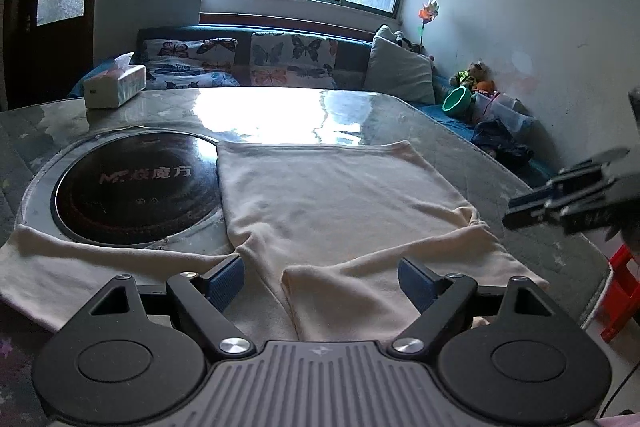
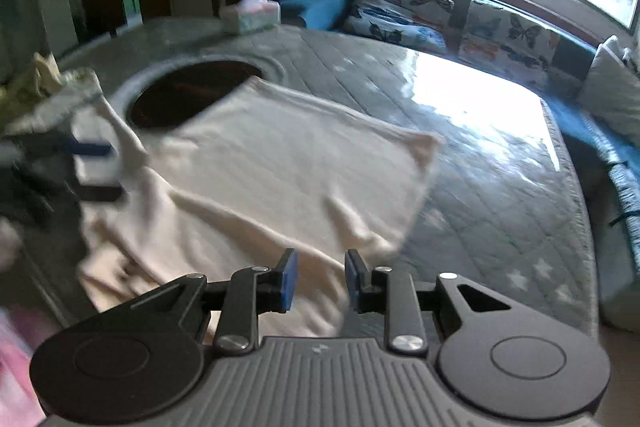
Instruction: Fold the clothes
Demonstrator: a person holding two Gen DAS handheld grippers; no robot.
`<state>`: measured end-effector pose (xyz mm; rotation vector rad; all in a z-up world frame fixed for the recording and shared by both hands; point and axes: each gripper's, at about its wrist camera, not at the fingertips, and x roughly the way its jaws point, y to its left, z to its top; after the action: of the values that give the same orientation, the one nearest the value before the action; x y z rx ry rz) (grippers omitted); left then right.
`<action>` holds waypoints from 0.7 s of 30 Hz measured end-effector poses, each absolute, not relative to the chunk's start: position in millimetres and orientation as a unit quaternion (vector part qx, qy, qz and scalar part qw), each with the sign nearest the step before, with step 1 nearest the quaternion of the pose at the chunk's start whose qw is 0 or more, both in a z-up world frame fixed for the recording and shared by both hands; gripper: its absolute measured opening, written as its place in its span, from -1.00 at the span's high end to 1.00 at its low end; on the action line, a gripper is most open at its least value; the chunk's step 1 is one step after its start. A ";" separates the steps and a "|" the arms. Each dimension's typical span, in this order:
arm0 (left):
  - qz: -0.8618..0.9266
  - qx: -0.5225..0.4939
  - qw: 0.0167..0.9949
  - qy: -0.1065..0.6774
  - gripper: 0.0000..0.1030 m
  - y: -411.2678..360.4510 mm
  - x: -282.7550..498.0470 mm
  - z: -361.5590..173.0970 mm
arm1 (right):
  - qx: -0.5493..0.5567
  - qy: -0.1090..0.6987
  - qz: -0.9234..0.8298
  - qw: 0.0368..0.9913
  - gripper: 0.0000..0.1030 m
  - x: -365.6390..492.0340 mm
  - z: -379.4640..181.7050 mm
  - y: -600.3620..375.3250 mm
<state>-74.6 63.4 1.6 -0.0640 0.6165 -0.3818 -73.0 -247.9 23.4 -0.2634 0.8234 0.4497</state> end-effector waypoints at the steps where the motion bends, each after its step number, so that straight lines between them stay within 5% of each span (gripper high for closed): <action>1: -0.186 -0.031 0.934 0.303 -0.68 62.9 -74.6 2.4 | -0.137 0.394 0.216 0.883 0.51 -73.1 19.9 -251.4; 21: -0.148 -0.010 0.934 0.325 -0.67 67.4 -60.0 -5.8 | -0.210 0.371 0.344 0.837 0.55 -40.7 -13.9 -248.1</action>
<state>-60.0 67.4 -5.8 -0.0195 0.6643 -0.3020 -40.7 -248.1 -13.9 -0.4447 0.7861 0.7272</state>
